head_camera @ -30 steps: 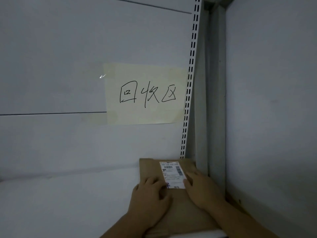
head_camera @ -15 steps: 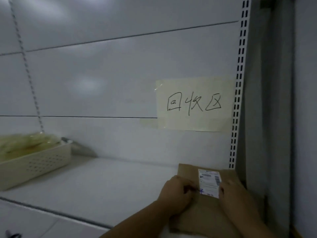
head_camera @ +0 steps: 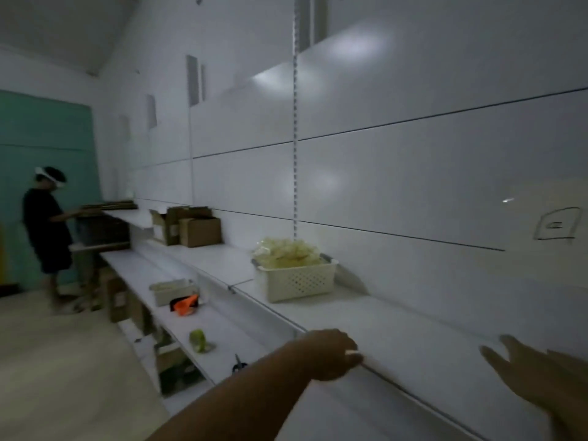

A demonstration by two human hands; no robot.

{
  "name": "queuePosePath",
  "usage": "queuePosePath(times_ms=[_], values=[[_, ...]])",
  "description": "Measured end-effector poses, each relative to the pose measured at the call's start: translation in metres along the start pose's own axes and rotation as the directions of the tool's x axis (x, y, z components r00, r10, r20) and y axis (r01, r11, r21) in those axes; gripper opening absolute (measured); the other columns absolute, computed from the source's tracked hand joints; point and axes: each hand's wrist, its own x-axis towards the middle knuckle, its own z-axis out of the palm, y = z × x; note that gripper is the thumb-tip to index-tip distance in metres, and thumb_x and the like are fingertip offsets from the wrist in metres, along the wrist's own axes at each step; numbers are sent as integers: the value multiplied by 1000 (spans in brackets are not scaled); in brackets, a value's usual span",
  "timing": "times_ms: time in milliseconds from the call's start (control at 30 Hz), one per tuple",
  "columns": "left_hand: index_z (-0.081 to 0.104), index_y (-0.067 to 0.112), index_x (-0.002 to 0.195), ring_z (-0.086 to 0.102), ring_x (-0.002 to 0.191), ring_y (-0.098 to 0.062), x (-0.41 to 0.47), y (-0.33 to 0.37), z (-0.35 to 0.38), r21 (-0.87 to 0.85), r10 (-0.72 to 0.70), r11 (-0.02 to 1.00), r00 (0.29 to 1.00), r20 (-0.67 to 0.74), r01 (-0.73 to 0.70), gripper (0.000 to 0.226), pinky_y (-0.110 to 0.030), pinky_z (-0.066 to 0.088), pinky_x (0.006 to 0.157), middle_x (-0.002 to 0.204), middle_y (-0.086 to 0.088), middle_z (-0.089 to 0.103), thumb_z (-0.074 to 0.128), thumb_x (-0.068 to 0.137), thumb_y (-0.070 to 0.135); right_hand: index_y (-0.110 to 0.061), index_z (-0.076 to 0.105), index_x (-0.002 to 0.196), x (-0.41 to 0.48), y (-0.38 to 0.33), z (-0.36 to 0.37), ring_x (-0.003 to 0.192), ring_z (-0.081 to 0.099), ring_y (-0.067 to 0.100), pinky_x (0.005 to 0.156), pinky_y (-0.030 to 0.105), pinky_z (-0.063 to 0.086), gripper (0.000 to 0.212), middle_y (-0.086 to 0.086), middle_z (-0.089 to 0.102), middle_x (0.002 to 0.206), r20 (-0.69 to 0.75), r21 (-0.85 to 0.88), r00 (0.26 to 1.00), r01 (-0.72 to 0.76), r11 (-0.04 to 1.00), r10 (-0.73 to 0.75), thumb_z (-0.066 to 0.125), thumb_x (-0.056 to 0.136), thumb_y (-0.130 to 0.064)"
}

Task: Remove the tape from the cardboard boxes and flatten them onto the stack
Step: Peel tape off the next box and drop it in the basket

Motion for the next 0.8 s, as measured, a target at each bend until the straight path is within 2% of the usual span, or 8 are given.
queuePosePath(times_ms=[67, 100, 167, 267, 367, 467, 600, 800], values=[[50, 12, 131, 46, 127, -29, -31, -78, -23, 56, -228, 970, 967, -116, 235, 51, -42, 37, 106, 137, -12, 50, 30, 99, 46, -17, 25, 146, -22, -102, -2, 136, 37, 22, 109, 32, 31, 80, 5, 32, 153, 29, 38, 983, 183, 982, -184, 21, 85, -69], [49, 13, 133, 44, 129, -29, -50, -117, -31, 45, -339, 936, 929, -150, 349, 52, -42, 36, 107, 139, -11, 49, 30, 98, 46, -20, 28, 145, -23, -152, 10, 137, 36, 20, 109, 31, 30, 65, 3, 33, 152, 19, -22, 949, 314, 949, -313, 28, 92, -58], [44, 13, 137, 40, 133, -28, -93, -181, -46, -1, -479, 873, 857, -190, 488, 54, -41, 31, 110, 145, -11, 43, 28, 98, 47, -24, 31, 144, -34, -246, 44, 137, 35, 19, 109, 32, 29, 56, 1, 34, 152, 91, -17, 860, 505, 863, -502, 35, 95, -52], [48, 15, 132, 48, 124, -25, -156, -251, -59, -6, -536, 837, 817, -213, 548, 50, -38, 39, 105, 139, -9, 50, 31, 97, 47, -25, 34, 142, -45, -349, 90, 135, 36, 22, 110, 36, 30, 55, 1, 35, 150, 252, -58, 744, 649, 758, -619, 42, 94, -50], [53, 15, 124, 53, 106, -18, -212, -304, -61, -21, -567, 817, 797, -208, 576, 38, -22, 44, 84, 122, -1, 54, 37, 98, 37, -25, 33, 142, -56, -422, 123, 133, 38, 25, 109, 40, 33, 56, 4, 36, 149, 330, -92, 684, 709, 699, -651, 44, 93, -49], [55, 19, 125, 52, 114, -19, -253, -347, -56, -43, -650, 755, 739, -179, 654, 39, -29, 42, 92, 130, -5, 54, 38, 97, 41, -22, 33, 142, -59, -470, 142, 131, 40, 28, 106, 40, 34, 55, 8, 39, 147, 386, -124, 665, 724, 678, -640, 44, 94, -46], [50, 17, 132, 47, 123, -19, -287, -384, -52, -40, -679, 729, 713, -175, 684, 40, -29, 38, 98, 137, -5, 50, 35, 100, 35, -21, 38, 139, -52, -518, 164, 128, 43, 28, 103, 40, 37, 53, 9, 44, 143, 448, -131, 647, 730, 670, -617, 46, 93, -45], [42, 19, 138, 40, 132, -19, -288, -447, -41, -90, -731, 678, 657, -184, 729, 47, -29, 34, 105, 146, -4, 41, 35, 98, 43, -18, 44, 132, -18, -577, 200, 118, 51, 25, 95, 35, 40, 47, 9, 51, 133, 458, -65, 632, 726, 685, -625, 50, 91, -41]])
